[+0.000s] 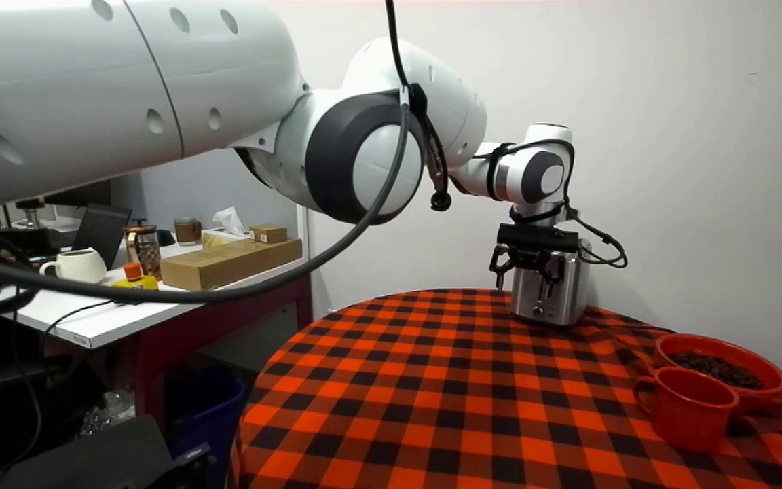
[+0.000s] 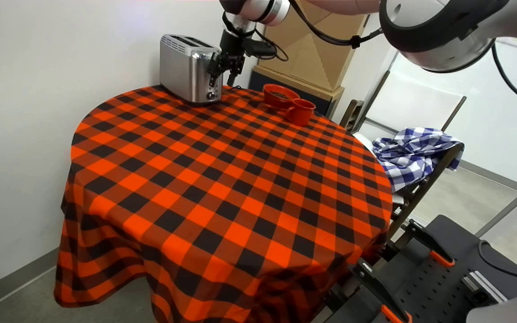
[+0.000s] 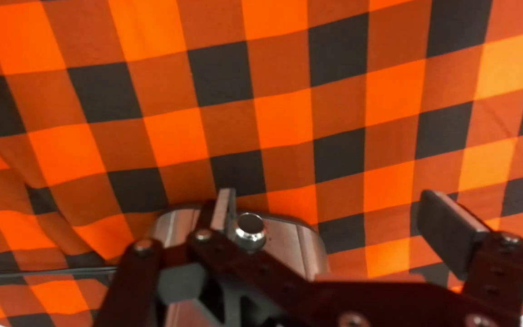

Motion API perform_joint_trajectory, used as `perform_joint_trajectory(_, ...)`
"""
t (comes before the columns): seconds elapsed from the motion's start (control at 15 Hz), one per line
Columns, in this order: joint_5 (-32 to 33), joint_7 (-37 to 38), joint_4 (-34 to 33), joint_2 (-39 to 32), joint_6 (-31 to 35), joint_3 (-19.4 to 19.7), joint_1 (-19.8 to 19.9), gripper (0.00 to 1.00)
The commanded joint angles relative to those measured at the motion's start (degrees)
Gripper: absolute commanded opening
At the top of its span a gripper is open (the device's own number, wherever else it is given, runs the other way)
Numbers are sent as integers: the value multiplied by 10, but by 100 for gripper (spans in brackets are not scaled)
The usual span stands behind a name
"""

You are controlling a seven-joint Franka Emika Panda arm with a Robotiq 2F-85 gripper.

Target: Turn off the toaster

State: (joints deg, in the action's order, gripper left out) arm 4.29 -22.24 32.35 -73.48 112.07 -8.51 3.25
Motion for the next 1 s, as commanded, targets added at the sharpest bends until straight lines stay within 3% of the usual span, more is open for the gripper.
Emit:
perform_joint_trajectory(0.0, 30, 80, 15, 24, -14, 33, -42, 100)
perform_joint_trajectory(0.33, 63, 136, 30, 62, -32, 53, -82, 100)
perform_joint_trajectory(0.93, 22, 82, 94, 183, -121, -6, -63, 100)
